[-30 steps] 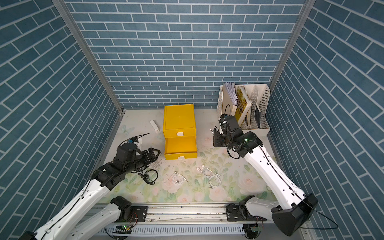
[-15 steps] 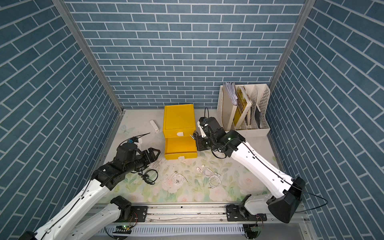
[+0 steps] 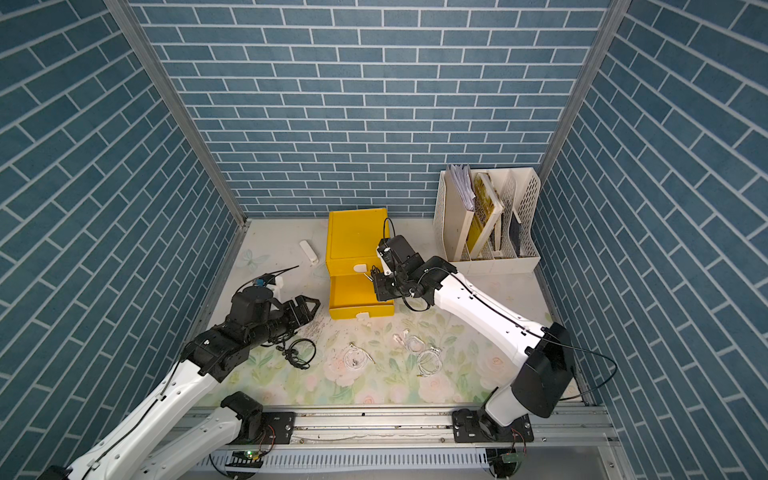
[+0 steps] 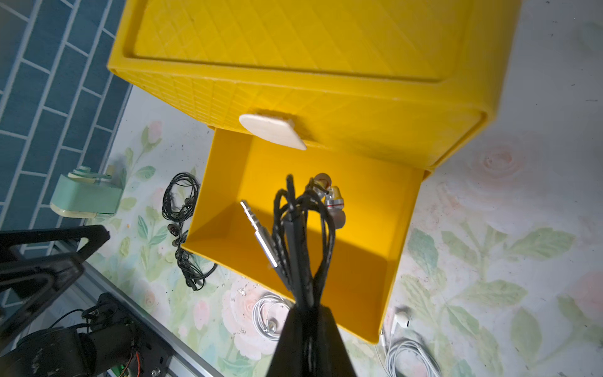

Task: Place the wired earphones into the drawer by color
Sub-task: Place the wired earphones in the drawer.

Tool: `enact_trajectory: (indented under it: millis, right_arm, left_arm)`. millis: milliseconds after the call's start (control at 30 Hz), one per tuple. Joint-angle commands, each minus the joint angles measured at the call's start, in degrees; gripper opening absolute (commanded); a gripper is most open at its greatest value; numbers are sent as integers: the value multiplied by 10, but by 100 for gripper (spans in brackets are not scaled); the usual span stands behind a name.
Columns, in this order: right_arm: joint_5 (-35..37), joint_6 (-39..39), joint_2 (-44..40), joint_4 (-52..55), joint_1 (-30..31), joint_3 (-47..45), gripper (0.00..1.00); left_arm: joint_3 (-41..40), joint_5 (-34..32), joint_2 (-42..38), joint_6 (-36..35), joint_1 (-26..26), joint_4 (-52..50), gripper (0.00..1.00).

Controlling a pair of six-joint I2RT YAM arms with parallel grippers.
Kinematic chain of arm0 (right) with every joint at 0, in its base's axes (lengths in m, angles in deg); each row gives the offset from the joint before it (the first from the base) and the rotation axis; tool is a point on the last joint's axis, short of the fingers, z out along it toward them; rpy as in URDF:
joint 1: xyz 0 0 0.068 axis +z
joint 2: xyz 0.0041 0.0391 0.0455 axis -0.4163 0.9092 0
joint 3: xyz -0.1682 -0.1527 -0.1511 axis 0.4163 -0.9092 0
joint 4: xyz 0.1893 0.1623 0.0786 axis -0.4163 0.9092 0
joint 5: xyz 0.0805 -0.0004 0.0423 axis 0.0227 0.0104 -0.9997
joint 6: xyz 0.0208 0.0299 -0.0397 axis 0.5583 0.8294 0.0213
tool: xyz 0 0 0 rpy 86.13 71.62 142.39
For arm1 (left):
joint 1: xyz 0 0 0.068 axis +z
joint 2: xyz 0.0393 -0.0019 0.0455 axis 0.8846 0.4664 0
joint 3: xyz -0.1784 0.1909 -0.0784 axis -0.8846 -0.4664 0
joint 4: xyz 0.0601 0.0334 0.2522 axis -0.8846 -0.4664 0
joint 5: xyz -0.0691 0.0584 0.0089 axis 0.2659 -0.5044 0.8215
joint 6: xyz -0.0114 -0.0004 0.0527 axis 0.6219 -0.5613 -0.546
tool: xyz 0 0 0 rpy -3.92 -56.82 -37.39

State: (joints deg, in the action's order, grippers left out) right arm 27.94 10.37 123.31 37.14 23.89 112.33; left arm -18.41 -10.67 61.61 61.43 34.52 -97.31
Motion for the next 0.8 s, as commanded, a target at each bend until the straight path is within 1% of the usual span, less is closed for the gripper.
enact_trajectory:
  millis: [0,367,767]
  right_arm:
    - [5,-26,15,-12,3,19,0]
    - [8,-55,60,-16,2,31,0]
    - [51,-98,98,-15,2,38,0]
  left_arm:
    - [8,-6,-9,-8,-2,-9,83]
    - [8,-8,-18,-6,-2,-15,83]
    - [6,-7,-27,3,-3,-26,83]
